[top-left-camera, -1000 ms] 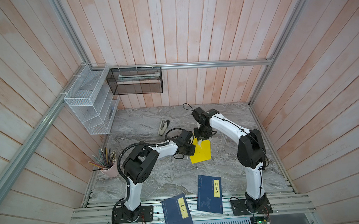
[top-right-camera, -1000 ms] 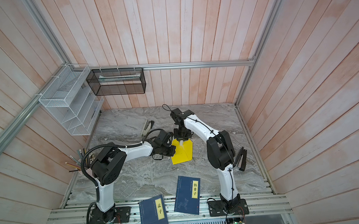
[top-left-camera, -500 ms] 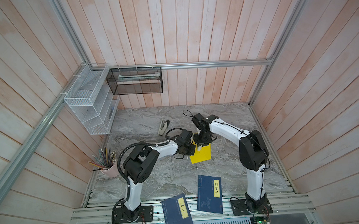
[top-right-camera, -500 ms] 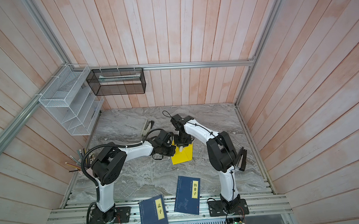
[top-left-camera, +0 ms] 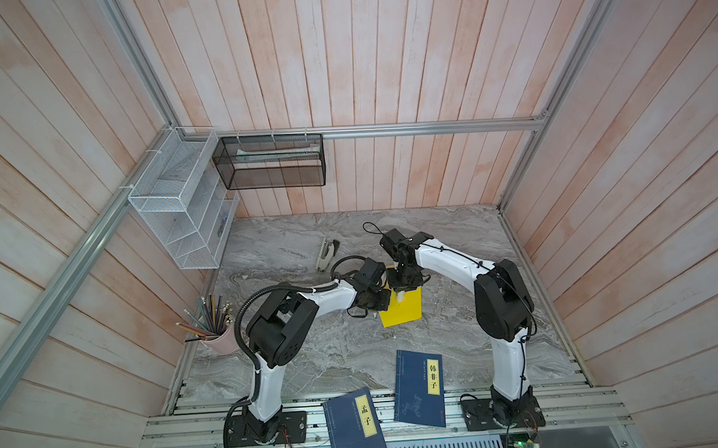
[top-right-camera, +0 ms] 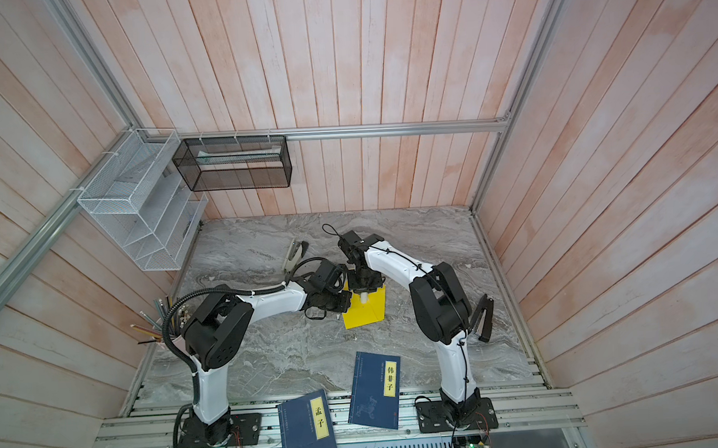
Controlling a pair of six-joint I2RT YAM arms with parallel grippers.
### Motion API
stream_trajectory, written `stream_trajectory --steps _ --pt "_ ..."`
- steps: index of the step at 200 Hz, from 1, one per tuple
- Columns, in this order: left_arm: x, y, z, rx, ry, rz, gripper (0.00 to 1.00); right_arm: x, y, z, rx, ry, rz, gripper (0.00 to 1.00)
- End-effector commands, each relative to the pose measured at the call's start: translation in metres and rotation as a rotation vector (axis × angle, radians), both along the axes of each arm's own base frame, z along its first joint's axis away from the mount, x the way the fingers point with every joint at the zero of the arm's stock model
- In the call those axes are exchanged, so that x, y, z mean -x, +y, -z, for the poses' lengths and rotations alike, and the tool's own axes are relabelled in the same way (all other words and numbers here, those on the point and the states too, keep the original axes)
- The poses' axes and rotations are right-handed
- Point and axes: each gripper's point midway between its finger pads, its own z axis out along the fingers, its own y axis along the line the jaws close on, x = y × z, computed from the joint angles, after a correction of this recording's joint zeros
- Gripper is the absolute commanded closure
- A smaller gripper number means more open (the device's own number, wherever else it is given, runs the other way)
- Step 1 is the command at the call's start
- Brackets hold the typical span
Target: Place the letter into the envelope and seal it
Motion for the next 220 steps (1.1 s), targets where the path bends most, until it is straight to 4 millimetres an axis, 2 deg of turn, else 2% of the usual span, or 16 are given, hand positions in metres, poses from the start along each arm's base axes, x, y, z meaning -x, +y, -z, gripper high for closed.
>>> stream_trajectory --steps 1,31,65,81,97,142,220 --pt "0.014 0.02 0.03 -0.108 0.079 0.004 1.0 0.001 -0.03 0.024 0.164 0.021 0.008 1.0" --pt "0.014 0.019 0.03 -0.106 0.081 0.008 1.0 -0.001 -0.012 0.014 0.076 0.021 -0.013 1.0" --pt "0.015 0.019 0.029 -0.103 0.083 0.009 1.0 -0.008 0.019 -0.029 -0.107 -0.032 -0.037 1.0" --pt "0.015 0.018 0.028 -0.102 0.083 0.01 1.0 -0.013 0.024 -0.048 -0.14 -0.067 -0.033 1.0" --pt "0.014 0.018 0.029 -0.102 0.083 0.009 1.0 -0.018 0.023 -0.056 -0.138 -0.09 -0.025 1.0" --pt "0.015 0.02 0.031 -0.106 0.088 0.007 1.0 -0.023 0.022 -0.039 -0.095 -0.066 -0.026 1.0" --pt "0.014 0.022 0.032 -0.108 0.093 0.001 1.0 -0.026 0.032 -0.009 -0.095 -0.015 -0.031 1.0"
